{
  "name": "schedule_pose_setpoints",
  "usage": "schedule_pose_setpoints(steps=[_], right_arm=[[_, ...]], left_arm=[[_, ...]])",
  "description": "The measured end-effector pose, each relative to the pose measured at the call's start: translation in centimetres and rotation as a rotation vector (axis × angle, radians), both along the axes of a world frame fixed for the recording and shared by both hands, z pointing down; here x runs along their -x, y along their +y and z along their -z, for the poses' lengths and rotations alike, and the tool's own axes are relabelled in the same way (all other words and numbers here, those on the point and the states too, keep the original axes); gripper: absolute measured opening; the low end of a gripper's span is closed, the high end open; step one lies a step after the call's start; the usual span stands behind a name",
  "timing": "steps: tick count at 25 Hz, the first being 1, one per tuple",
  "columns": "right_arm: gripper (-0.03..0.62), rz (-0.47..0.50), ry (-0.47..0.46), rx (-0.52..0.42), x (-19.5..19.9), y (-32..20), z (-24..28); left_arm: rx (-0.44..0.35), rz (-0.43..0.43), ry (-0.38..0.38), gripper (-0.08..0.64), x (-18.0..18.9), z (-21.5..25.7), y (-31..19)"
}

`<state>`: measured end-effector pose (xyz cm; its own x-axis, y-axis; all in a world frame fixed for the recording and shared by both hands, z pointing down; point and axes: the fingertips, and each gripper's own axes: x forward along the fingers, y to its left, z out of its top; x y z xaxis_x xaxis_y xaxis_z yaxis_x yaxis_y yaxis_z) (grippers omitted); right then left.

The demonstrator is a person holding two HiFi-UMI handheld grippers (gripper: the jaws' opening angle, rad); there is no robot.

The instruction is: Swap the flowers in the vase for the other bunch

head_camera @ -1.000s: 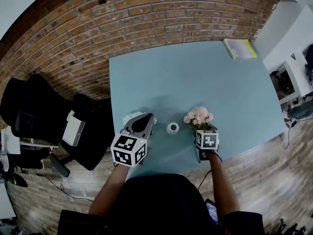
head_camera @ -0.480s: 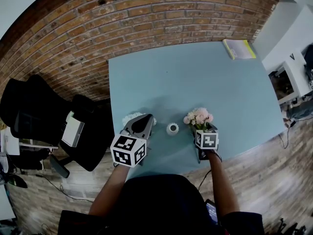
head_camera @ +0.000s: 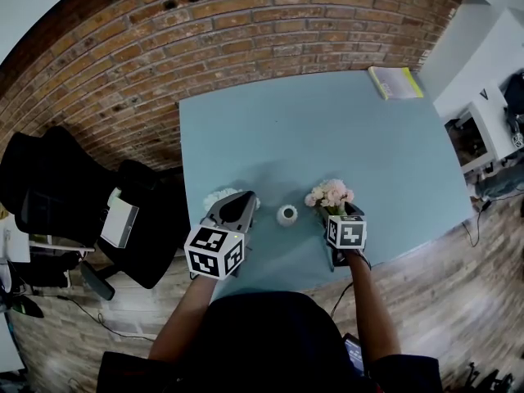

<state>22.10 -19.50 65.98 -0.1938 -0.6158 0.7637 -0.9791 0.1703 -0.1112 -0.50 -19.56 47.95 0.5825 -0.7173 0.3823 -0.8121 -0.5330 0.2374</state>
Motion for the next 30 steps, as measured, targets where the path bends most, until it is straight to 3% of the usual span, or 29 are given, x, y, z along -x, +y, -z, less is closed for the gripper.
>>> schedule_pose_setpoints(steps=[11, 15, 21, 24, 30], right_arm=[[0.3, -0.025, -0.018, -0.059, 0.2, 0.3, 3.3], [0.165, -0.052, 0.034, -0.111, -0.2, 0.1, 4.7], [0.054, -0.063, 0.08, -0.194, 0.2, -0.1, 7.7], [0.017, -0.049, 0.057, -0.245, 0.9, -0.3, 10.0], [0.012, -0.011, -0.018, -0.354, 3.3, -0.5, 14.5]], left_arm=[[-0.011, -0.011, 0.024, 0.0, 0.3, 0.7, 0.8], [-0.014, -0.009, 0.026, 0.0, 0.6, 0.7, 1.1], [-0.026, -0.011, 0.037, 0.0, 0.9, 1.1, 1.4], [-0.031, -0.01, 0.052, 0.0, 1.0, 1.3, 1.6], [-0.05, -0.006, 0.093, 0.0, 1.7, 2.1, 2.3]])
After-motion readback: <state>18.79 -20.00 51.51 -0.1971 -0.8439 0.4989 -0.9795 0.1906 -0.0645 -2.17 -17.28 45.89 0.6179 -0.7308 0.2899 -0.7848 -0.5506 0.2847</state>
